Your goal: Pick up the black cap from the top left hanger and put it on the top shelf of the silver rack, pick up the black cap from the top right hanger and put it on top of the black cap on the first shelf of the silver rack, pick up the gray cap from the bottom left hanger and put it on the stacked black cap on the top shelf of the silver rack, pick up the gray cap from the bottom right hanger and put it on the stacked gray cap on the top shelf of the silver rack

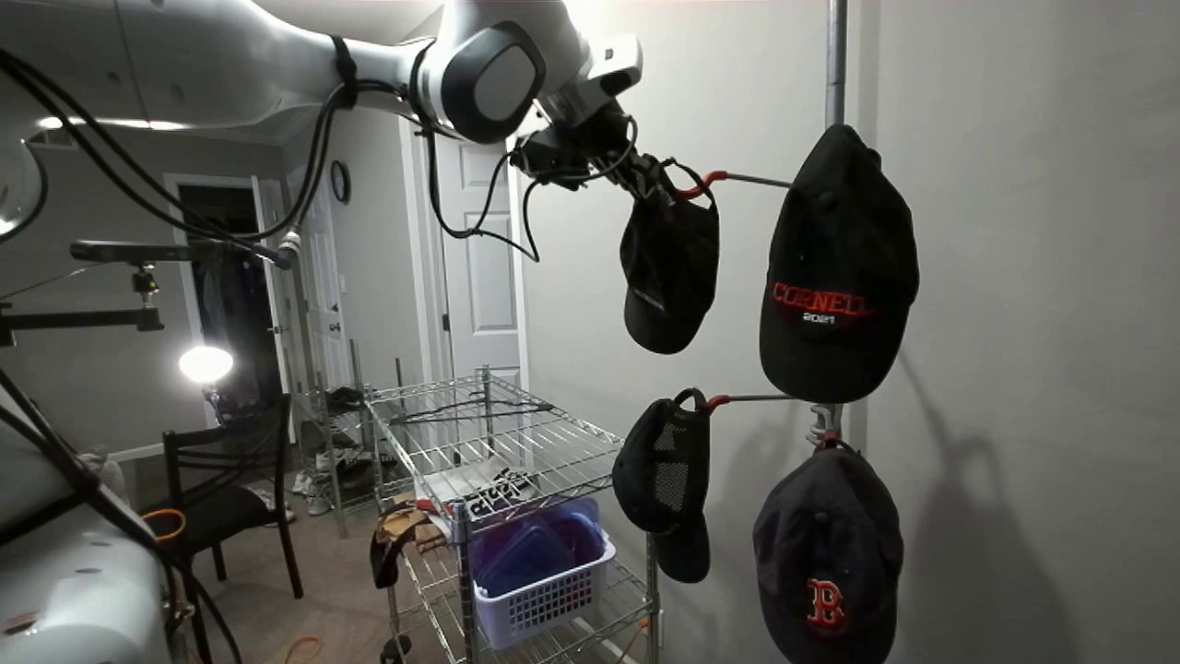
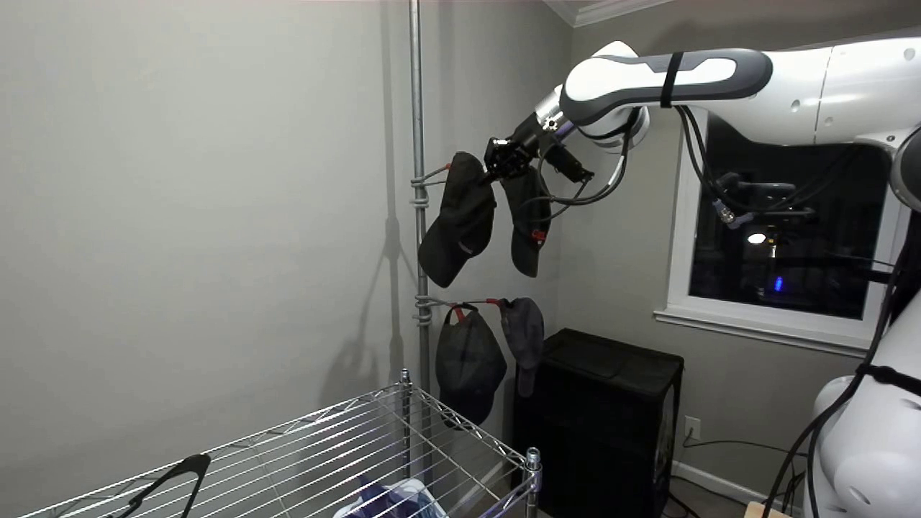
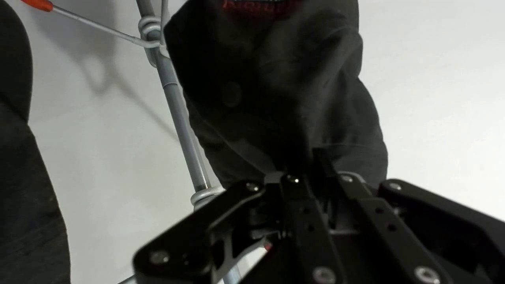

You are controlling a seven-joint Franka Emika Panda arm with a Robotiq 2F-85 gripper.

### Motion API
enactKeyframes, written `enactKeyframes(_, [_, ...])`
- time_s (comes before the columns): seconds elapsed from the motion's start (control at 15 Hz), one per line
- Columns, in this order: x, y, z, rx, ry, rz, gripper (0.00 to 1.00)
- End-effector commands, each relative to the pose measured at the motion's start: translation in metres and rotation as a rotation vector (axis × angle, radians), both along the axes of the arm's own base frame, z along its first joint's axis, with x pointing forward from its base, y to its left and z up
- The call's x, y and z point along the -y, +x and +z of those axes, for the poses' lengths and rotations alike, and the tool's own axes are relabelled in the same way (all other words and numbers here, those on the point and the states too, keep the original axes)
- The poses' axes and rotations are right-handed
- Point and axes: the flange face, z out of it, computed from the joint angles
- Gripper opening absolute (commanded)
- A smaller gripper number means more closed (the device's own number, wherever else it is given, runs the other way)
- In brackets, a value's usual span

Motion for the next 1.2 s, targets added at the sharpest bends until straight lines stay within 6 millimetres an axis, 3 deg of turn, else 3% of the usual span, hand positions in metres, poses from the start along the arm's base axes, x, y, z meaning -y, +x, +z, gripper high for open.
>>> enactKeyframes(0.0, [0.007, -0.002, 0.001, -0.005, -0.013, 0.016, 0.0])
enactKeyframes(0.33, [0.007, -0.016, 0.016, 0.028, -0.001, 0.011, 0.02])
enactKeyframes(0.73, [0.004, -0.058, 0.073, 0.143, 0.027, 0.022, 0.02])
enactKeyframes(1.0, [-0.013, -0.072, 0.084, 0.166, 0.034, 0.064, 0.02])
enactKeyframes(1.13, [-0.03, -0.081, 0.086, 0.144, 0.054, 0.136, 0.02])
